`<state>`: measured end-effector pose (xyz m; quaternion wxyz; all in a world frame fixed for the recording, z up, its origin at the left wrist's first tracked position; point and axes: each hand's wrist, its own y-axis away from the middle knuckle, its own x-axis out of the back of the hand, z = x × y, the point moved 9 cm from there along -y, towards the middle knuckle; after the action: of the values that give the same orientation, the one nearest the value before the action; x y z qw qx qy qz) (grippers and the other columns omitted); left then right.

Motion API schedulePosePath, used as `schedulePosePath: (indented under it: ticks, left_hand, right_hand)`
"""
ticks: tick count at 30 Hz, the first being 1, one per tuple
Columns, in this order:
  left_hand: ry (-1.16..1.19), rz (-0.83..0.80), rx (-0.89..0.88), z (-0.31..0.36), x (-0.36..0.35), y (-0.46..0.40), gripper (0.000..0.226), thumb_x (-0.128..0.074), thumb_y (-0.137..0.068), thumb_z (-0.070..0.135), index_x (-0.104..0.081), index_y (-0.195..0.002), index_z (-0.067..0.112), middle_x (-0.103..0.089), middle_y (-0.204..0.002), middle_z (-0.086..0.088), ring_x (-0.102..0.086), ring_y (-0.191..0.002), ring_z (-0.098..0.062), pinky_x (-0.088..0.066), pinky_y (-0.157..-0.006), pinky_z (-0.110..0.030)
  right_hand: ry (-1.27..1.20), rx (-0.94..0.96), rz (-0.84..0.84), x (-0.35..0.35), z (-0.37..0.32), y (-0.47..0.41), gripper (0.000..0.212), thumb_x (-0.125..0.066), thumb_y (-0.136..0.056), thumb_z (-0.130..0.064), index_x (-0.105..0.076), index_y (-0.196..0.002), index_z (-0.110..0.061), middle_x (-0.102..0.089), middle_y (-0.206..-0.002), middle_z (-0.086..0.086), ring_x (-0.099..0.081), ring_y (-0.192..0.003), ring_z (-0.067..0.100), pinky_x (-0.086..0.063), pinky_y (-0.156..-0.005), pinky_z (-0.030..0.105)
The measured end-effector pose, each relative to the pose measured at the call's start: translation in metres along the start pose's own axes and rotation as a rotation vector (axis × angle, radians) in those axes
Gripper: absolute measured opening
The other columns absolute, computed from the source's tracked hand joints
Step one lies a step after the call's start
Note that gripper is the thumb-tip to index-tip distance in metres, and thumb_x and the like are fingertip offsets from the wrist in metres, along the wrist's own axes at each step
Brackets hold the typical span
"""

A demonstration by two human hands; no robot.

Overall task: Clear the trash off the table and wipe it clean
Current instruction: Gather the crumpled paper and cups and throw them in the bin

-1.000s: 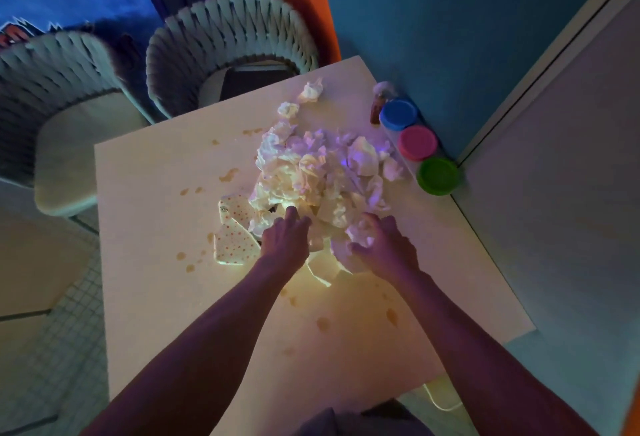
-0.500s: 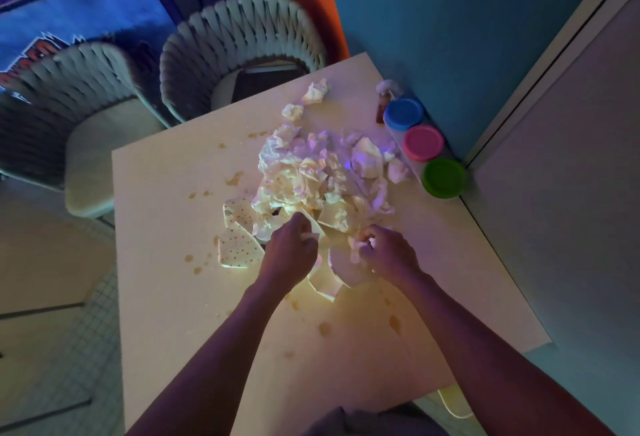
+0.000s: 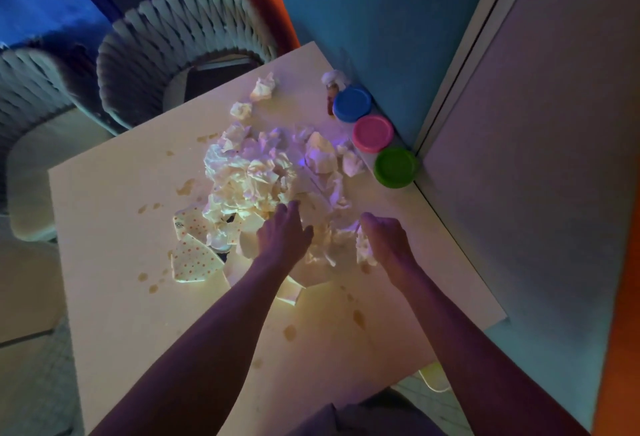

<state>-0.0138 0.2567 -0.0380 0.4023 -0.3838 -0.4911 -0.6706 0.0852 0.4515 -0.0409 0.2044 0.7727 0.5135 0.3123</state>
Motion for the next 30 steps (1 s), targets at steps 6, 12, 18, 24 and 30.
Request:
schedulePosePath:
  ticks: [6,12,18,24,30]
  left_hand:
    - [0.045,0.022,0.034,-0.001,-0.005,-0.006,0.042,-0.068,-0.087,0.045,-0.060,-0.120,0.021,-0.062,-0.120,-0.007,-0.066,-0.100,-0.038,-0.048,-0.073,-0.038]
    - [0.250,0.095,0.130,-0.010,0.013,0.014,0.031,-0.070,-0.081,0.037,-0.061,-0.101,0.015,-0.054,-0.096,-0.002,-0.055,-0.082,-0.031,-0.035,-0.069,-0.034]
    - [0.453,0.150,0.139,-0.021,0.022,0.042,0.022,-0.067,-0.081,0.019,-0.051,-0.096,0.017,-0.064,-0.089,0.000,-0.058,-0.073,-0.029,-0.041,-0.064,-0.036]
    - [0.460,0.058,0.064,-0.018,0.013,0.057,0.055,-0.059,-0.083,0.015,-0.051,-0.129,0.044,-0.070,-0.109,0.011,-0.065,-0.092,-0.018,-0.053,-0.080,-0.035]
    - [0.398,0.038,0.078,-0.001,0.011,0.057,0.021,-0.050,-0.084,0.039,-0.063,-0.078,0.024,-0.058,-0.088,0.000,-0.060,-0.082,-0.031,-0.045,-0.068,-0.036]
  right_hand:
    - [0.098,0.053,-0.005,-0.001,0.010,-0.011,0.027,-0.068,-0.072,-0.031,-0.052,-0.061,-0.011,-0.067,-0.062,0.006,-0.056,-0.056,0.021,-0.044,-0.050,0.028]
    - [0.327,0.205,0.021,-0.007,0.001,-0.018,0.013,-0.055,-0.076,-0.008,-0.050,-0.077,-0.020,-0.055,-0.081,0.004,-0.052,-0.073,0.027,-0.041,-0.061,0.031]
    - [0.720,0.220,-0.164,-0.039,0.009,-0.021,0.052,-0.065,-0.083,-0.044,-0.048,-0.132,-0.031,-0.046,-0.120,0.006,-0.062,-0.102,0.036,-0.051,-0.088,0.039]
    - [0.924,0.318,-0.157,-0.050,0.023,-0.016,0.048,-0.064,-0.089,-0.040,-0.049,-0.132,-0.026,-0.050,-0.121,0.006,-0.062,-0.106,0.034,-0.049,-0.083,0.038]
    - [0.773,0.277,-0.101,-0.040,0.027,-0.019,0.017,-0.056,-0.088,-0.022,-0.061,-0.103,-0.016,-0.065,-0.105,0.009,-0.063,-0.098,0.035,-0.043,-0.074,0.032]
